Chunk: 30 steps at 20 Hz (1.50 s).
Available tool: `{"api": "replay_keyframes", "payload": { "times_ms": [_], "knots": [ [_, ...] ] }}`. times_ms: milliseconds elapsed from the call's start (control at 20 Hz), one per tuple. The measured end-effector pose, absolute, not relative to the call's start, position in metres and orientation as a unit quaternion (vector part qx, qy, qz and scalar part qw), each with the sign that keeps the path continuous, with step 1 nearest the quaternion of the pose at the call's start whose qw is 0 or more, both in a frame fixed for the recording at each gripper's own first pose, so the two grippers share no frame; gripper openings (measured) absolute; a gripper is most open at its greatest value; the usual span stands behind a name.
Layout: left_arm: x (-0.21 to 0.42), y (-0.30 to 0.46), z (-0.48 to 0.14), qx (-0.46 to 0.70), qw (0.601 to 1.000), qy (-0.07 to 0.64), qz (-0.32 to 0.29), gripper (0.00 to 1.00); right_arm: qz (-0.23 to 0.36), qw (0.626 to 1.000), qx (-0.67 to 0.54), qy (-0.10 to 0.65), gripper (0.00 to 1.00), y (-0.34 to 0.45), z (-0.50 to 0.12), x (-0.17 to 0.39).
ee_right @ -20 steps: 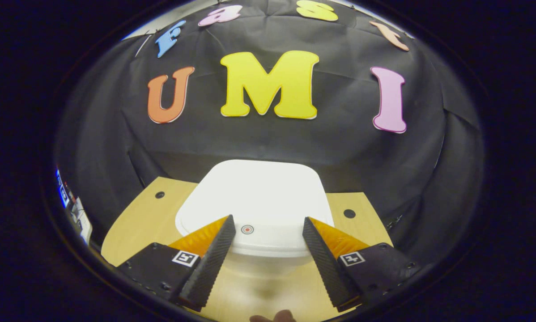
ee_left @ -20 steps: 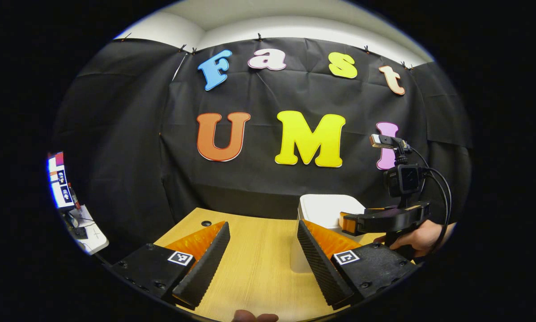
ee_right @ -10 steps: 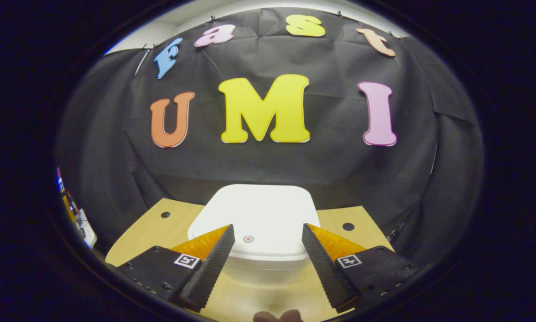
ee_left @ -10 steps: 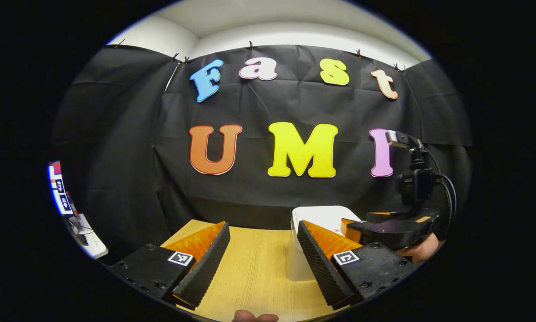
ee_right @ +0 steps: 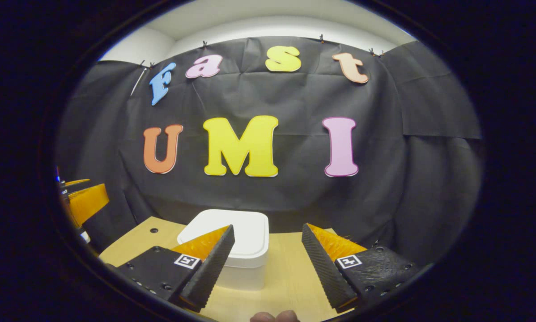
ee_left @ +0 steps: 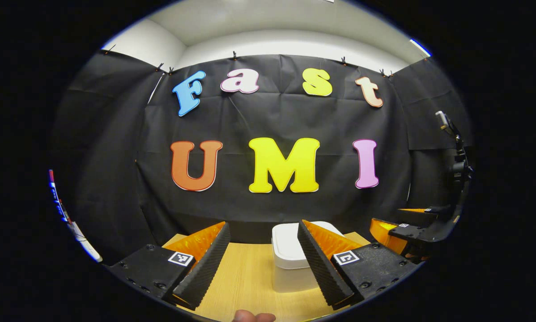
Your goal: Press the lid of the desktop garbage bin to open it, pick up the crumpled paper on the desktop and throw it into the bin, then pick up the pop can on the desktop and drop it into the bin, and finally close the garbage bin lid.
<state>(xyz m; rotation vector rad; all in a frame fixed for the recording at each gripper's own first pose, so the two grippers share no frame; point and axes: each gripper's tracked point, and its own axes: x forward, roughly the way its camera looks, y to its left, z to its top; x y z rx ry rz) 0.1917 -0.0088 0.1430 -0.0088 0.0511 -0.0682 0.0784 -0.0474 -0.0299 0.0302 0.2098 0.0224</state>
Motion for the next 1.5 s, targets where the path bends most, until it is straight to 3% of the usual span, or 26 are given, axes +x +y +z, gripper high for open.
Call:
{"api": "replay_keyframes", "payload": {
  "times_ms": [500, 1500],
  "knots": [
    [0.187, -0.014, 0.137, -0.013, 0.999, 0.03, -0.033, 0.98, 0.022, 0.998, 0.002, 0.051, 0.95, -0.042, 0.001, 0.038],
    [0.186, -0.005, 0.133, -0.007, 0.999, 0.032, -0.016, 0.98, 0.031, 0.998, 0.0, 0.048, 0.95, -0.027, 0.003, 0.044]
  ]
}}
